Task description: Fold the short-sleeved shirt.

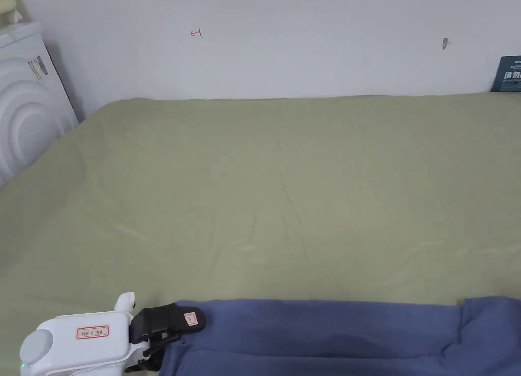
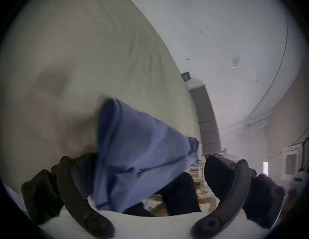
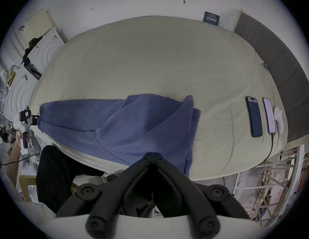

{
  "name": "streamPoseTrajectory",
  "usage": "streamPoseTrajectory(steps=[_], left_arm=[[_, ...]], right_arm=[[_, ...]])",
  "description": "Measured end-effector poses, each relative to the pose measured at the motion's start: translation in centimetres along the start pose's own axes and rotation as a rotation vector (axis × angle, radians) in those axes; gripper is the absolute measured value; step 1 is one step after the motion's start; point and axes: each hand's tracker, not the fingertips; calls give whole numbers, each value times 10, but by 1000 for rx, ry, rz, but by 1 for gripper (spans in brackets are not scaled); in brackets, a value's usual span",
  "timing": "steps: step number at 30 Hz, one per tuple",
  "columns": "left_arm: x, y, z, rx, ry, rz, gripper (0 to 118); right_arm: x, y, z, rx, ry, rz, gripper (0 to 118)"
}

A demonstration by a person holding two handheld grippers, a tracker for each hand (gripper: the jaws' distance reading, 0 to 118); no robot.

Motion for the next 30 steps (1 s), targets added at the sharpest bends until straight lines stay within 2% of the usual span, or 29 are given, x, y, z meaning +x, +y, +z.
streamPoseTrajectory(steps=[1,2,3,5,7,12,16,22,25,26,27,28,29,30], left_arm=[[2,-1,-7,-25,20,-5,89],[7,-7,-10,-33,65,-72,29],[10,-9,-14,-31,128,-126,7],[26,-8,-27,-6,345,-178,7],[29,-14,-24,3,293,-155,7],[94,-21,-19,24,352,-371,7],[157,-30,-39,5,334,-509,7],[200,-47,-125,-127,193,-510,7],[201,-57,-171,-183,192,-514,7],[199,-60,-185,-197,190,-505,11],[194,-63,-195,-220,182,-498,26],[189,-66,-205,-234,184,-498,56],[185,-70,-212,-255,189,-493,94],[184,-73,-216,-268,212,-491,103]], right_arm=[[-2,0,-2,-4,2,4,0],[-3,0,-5,-6,5,4,0],[-4,1,-6,-7,9,4,0],[-7,-1,-6,-6,20,2,0],[-8,-3,-5,-9,27,5,0],[-3,-6,1,-5,26,23,0],[5,-4,3,13,26,16,0],[15,-8,-1,19,40,-10,0],[18,-13,-5,16,48,-18,0],[20,-14,-6,12,46,-21,0],[21,-14,-7,11,43,-23,0],[22,-15,-8,10,39,-24,0],[23,-16,-9,7,34,-27,0],[24,-16,-9,4,32,-32,0]])
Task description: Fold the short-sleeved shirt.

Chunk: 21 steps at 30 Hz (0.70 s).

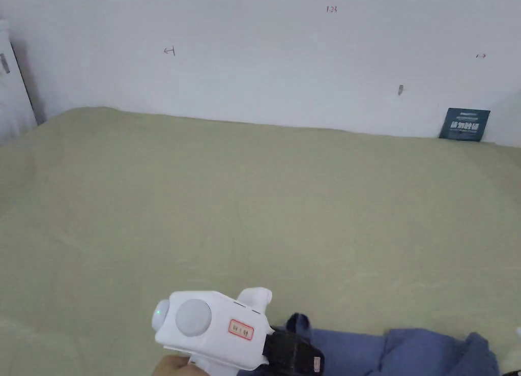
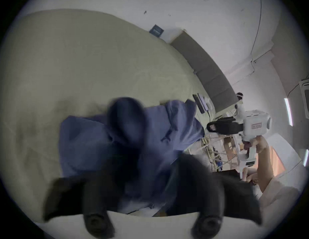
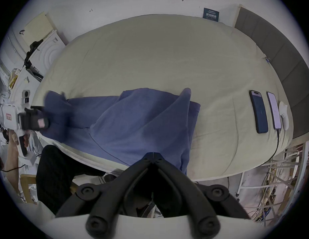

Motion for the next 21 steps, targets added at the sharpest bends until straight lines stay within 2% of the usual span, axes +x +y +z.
streamPoseTrajectory(steps=[1,4,5,8,9,10,11,15,17,19,21], left_arm=[[0,-3,1,5,21,16,102],[-10,-9,17,110,-62,89,98],[-16,-8,29,149,-101,141,84],[-33,-7,39,252,-132,250,62],[-36,-7,35,261,-117,258,29],[-38,-9,29,256,-69,251,0],[-40,-10,25,254,-67,260,1],[-34,-15,-12,173,-247,306,1],[-27,-16,-47,100,-209,299,1],[-24,-17,-85,-6,-150,354,0],[-22,-27,-106,16,-223,418,0]], right_arm=[[1,-1,1,-1,-1,-2,0],[5,-4,6,10,-1,-7,0],[6,-5,7,9,-3,-5,0],[7,-6,7,6,-13,-1,0],[8,-6,7,5,-14,0,0],[8,-6,7,4,-14,0,0],[8,-7,7,3,-13,-2,0],[5,-9,7,3,-7,-4,0],[2,-10,7,2,-11,0,0],[3,-8,6,0,-11,7,0],[2,-8,8,4,-4,18,0]])
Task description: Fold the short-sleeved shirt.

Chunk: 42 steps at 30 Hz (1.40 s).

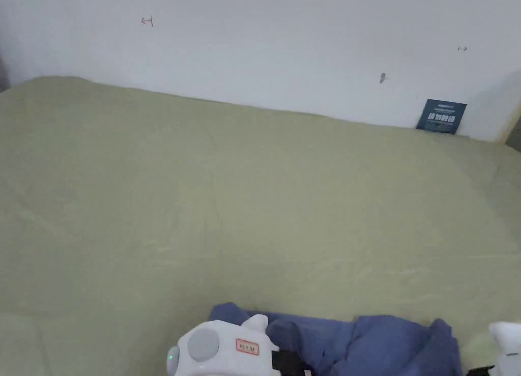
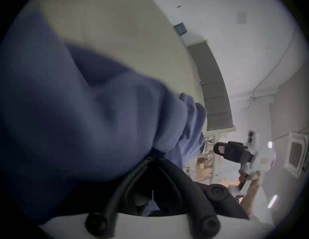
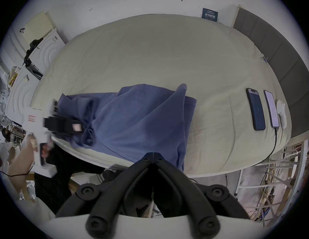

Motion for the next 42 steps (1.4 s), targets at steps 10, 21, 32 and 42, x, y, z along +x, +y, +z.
streamPoseTrajectory(steps=[10,21,32,42], left_arm=[[23,3,41,52,-40,-106,0],[-39,26,211,188,47,-94,55],[-53,27,139,158,-113,-1,111],[-43,23,150,165,55,88,10]], right_arm=[[-3,0,1,12,11,-1,0],[-2,4,-4,0,5,9,0],[-10,2,5,4,18,6,0],[-3,-2,0,-14,3,-18,0]])
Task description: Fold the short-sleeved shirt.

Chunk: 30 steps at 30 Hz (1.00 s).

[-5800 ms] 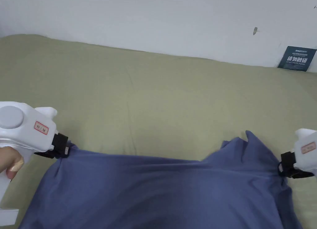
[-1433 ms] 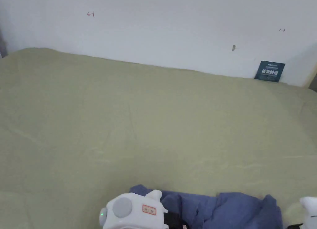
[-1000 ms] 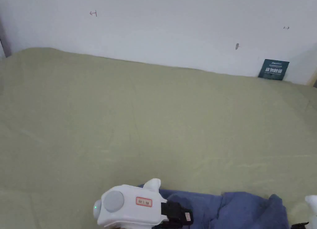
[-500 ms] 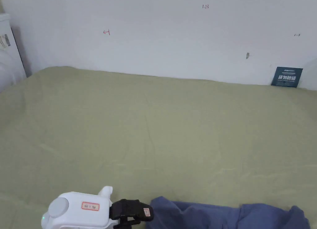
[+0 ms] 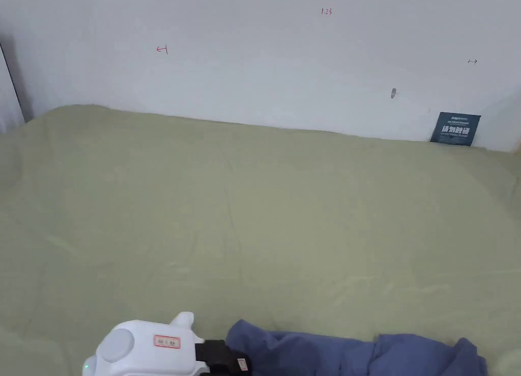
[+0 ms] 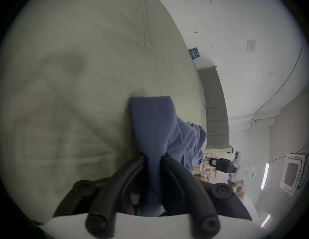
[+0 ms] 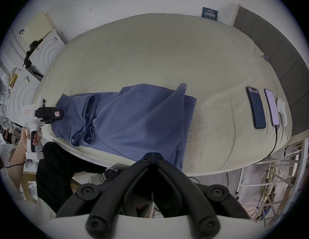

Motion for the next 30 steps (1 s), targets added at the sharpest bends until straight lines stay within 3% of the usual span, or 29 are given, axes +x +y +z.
streamPoseTrajectory(steps=[5,9,14,19,27,28,29,30], left_arm=[[1,16,86,145,71,36,10],[13,15,162,270,234,16,10],[41,3,204,312,233,-60,10],[86,-5,160,210,148,-171,10],[129,-8,17,-48,40,-289,10],[130,-8,4,-69,24,-294,13],[129,-6,-9,-87,6,-291,31],[128,-4,-19,-87,-4,-290,57]], right_arm=[[-3,6,-4,-7,-15,7,0],[-12,15,-9,-7,1,29,0],[-31,29,-12,-9,9,78,0],[-45,34,-8,1,36,113,0],[-38,29,-1,17,38,106,0],[-32,31,-4,17,37,99,0],[-28,31,-6,15,35,92,0],[-27,32,-8,11,30,87,0]])
